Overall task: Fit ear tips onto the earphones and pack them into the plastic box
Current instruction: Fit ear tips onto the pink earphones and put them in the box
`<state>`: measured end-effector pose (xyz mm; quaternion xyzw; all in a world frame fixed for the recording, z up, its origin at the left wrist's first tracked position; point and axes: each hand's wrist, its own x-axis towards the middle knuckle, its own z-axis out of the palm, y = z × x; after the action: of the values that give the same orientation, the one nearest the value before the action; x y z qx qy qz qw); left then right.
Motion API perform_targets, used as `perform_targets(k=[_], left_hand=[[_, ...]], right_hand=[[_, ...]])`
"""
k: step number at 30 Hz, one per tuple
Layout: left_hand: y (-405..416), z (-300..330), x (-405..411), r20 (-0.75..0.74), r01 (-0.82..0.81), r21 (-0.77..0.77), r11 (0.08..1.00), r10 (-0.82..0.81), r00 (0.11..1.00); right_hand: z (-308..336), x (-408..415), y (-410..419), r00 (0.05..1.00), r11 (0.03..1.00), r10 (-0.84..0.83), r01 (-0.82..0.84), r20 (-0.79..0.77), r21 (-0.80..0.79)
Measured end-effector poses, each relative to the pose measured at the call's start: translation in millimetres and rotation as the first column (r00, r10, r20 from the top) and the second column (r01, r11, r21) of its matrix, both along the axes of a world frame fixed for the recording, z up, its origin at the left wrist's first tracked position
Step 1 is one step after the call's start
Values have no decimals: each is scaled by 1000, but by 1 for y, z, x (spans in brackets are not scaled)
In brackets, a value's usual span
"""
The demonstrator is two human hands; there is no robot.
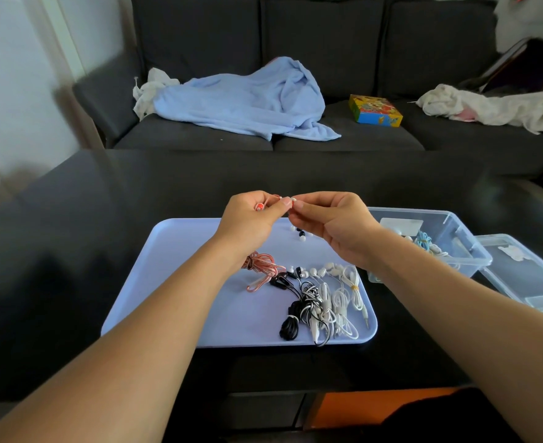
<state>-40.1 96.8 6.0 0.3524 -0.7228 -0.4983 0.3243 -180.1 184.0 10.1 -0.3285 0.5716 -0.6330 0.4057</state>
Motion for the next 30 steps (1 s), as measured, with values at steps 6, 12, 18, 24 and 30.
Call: perform_targets(k=[6,12,18,24,30], left_hand=[[2,1,-4,-3,-6,-1,1000,6,1000],[3,3,-4,19,13,4,1000,-13,1000],[0,0,-5,-19,-19,-58,998,18,1000],[-1,-4,-5,21,-45,-257,965,52,998],[-2,-3,-2,-5,-51,-200,978,52,999]], right_hand=[[-1,-3,0,998,1000,-4,4,65,1],[-2,-6,2,997,1000,22,-23,71,14],[2,-5,3,998,999,31,-31,61,-9],[1,-5,3,966,999,-24,29,-257,19],[0,1,1,951,995,-96,94,-293,-22]])
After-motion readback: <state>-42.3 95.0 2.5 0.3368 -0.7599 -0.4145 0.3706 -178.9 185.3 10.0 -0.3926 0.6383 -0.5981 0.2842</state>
